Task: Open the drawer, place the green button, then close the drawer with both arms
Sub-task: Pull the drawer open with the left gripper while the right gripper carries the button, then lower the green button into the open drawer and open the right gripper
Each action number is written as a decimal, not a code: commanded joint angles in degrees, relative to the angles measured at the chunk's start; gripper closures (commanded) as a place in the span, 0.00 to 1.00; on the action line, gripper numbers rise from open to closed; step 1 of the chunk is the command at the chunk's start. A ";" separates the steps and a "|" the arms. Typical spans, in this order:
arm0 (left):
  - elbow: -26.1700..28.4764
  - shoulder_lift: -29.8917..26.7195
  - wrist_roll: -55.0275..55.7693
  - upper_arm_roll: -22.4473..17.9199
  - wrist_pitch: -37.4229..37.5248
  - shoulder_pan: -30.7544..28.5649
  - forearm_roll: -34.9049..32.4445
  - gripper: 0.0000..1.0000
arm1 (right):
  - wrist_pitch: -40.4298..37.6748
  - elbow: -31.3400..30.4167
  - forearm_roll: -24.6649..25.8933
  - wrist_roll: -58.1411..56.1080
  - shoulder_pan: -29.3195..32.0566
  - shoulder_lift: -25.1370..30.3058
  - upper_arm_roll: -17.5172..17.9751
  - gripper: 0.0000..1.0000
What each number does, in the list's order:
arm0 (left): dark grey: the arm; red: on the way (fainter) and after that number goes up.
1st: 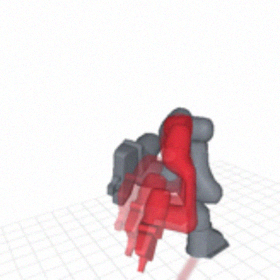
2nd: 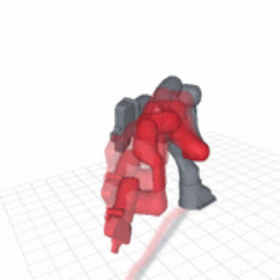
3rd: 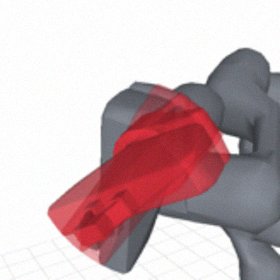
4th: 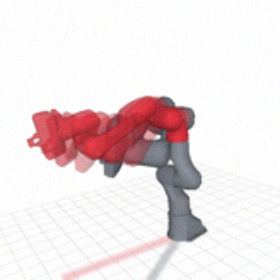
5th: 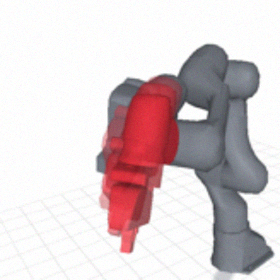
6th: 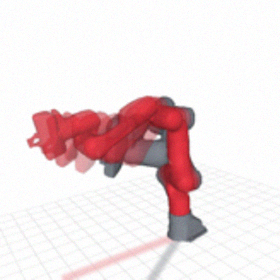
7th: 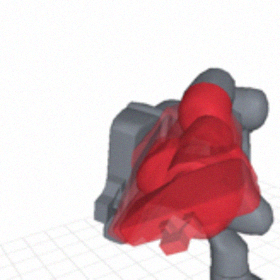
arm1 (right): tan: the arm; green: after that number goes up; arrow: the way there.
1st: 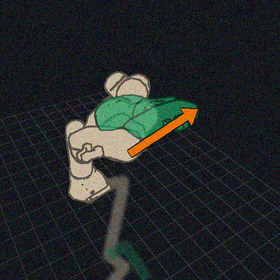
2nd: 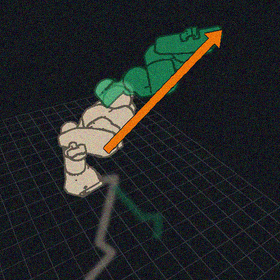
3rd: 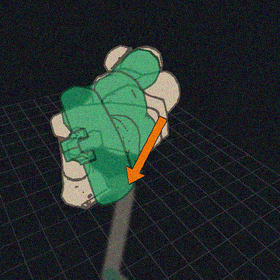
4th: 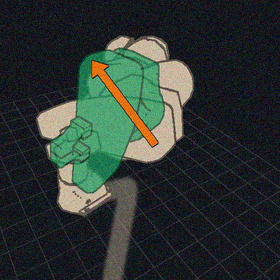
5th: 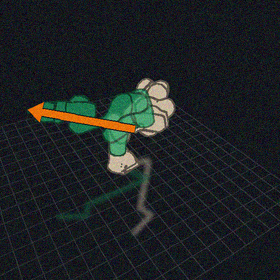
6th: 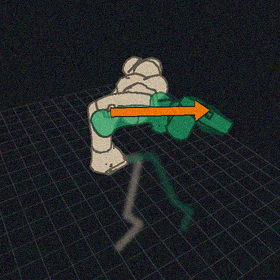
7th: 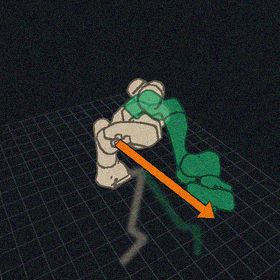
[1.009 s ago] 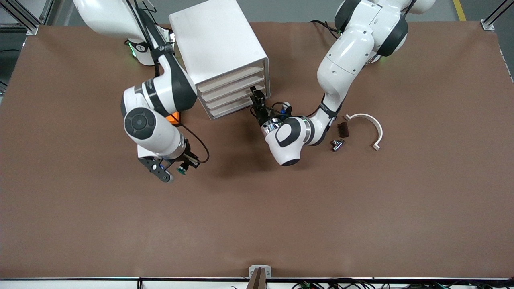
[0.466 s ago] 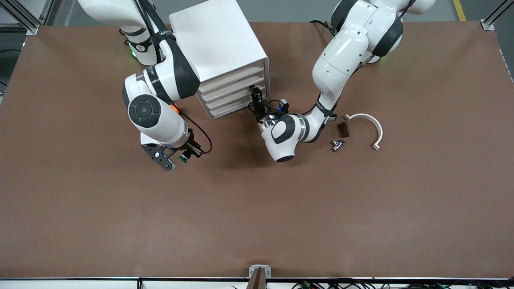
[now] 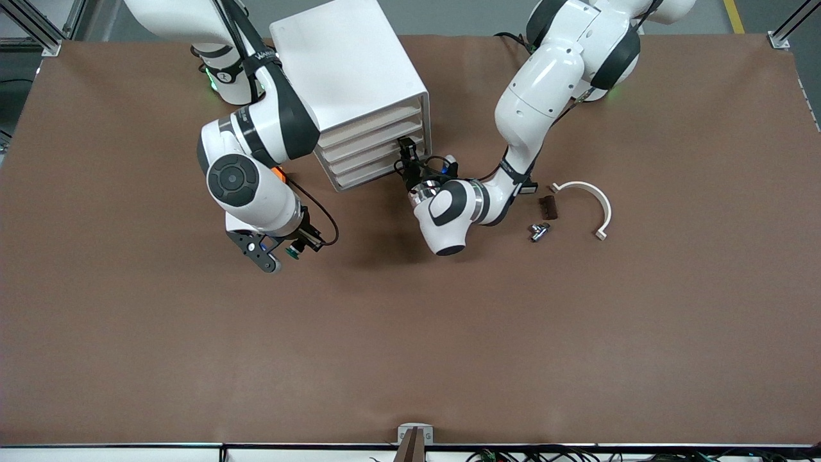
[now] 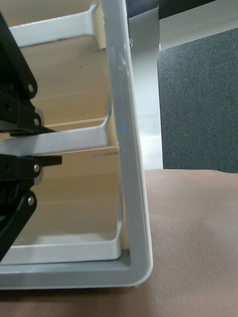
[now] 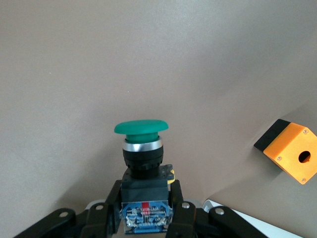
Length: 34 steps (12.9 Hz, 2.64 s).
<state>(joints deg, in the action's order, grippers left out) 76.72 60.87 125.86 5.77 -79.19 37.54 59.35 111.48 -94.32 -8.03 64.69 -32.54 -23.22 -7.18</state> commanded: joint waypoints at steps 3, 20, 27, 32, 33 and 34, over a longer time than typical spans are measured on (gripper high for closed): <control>-0.51 0.83 1.58 -0.05 0.88 -1.86 1.47 0.88 | 0.49 -1.66 -0.76 0.88 -0.68 1.51 -0.20 1.00; -1.31 0.74 1.06 -1.37 -1.76 -13.90 4.63 0.63 | 12.89 -6.49 -0.32 32.50 -21.41 0.28 -0.20 1.00; -2.18 -0.93 -15.34 -0.67 -2.46 -17.06 4.90 0.01 | 20.26 -10.89 0.21 43.40 -27.66 -2.35 -0.20 0.98; -4.73 -3.56 -45.90 -3.74 -2.63 -17.16 0.52 0.01 | 20.27 -8.35 3.18 44.39 -27.84 -3.06 -0.38 0.00; -5.69 -4.52 -51.71 -4.18 -3.51 -16.98 -2.37 0.01 | 18.62 -7.12 4.50 41.60 -26.53 -3.06 -0.46 0.00; -6.14 -5.40 -56.29 -4.18 -4.91 -16.98 -5.53 0.01 | 14.42 -4.84 4.60 35.39 -24.43 -2.89 -0.38 0.00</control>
<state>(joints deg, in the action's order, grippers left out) 71.00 58.02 77.50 2.59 -82.31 19.63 58.27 130.91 -102.51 -4.49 106.63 -59.73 -26.55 -7.47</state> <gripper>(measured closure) 0.004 0.256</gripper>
